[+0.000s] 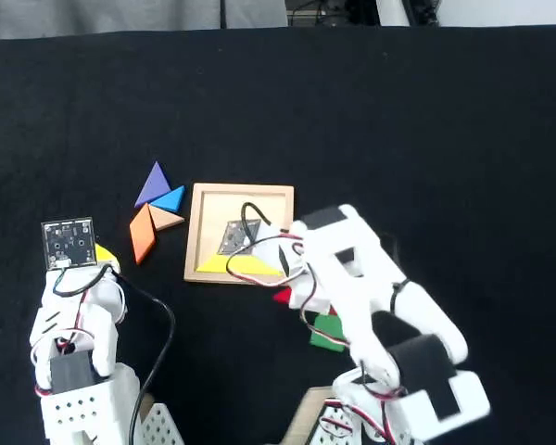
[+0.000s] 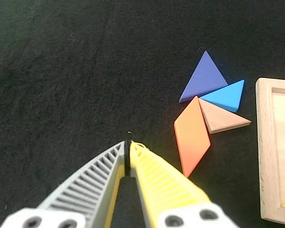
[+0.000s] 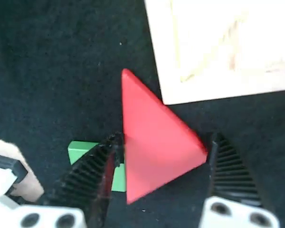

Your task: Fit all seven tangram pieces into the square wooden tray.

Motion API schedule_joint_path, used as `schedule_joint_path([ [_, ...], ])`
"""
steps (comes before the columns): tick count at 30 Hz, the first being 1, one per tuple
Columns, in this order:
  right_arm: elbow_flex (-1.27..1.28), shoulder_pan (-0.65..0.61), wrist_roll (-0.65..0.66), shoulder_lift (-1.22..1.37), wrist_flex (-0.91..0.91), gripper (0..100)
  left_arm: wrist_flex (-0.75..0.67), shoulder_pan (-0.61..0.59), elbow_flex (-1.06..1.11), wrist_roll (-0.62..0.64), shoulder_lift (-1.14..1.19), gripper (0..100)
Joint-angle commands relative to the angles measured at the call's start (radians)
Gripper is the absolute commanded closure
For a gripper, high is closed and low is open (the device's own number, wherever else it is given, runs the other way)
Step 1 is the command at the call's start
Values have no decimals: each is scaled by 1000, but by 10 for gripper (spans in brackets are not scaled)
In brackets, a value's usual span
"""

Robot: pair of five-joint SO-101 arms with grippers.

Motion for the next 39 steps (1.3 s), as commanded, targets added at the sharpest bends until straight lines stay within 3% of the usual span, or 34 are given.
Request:
schedule_joint_path([
  [1, -62, -9, -8, 30, -6, 711, 3, -4, 19, -3, -2, 967],
  [15, -30, -6, -5, 85, -6, 685, 3, -4, 19, -3, -2, 967],
  [24, -30, 124, -8, 94, -48, 684, 3, -4, 19, -3, -2, 967],
  [30, 28, 98, -9, 96, -100, 684, 3, 1, 19, -3, -2, 967],
  [39, 5, 100, -126, 97, -104, 683, 3, -2, 19, -3, -2, 967],
])
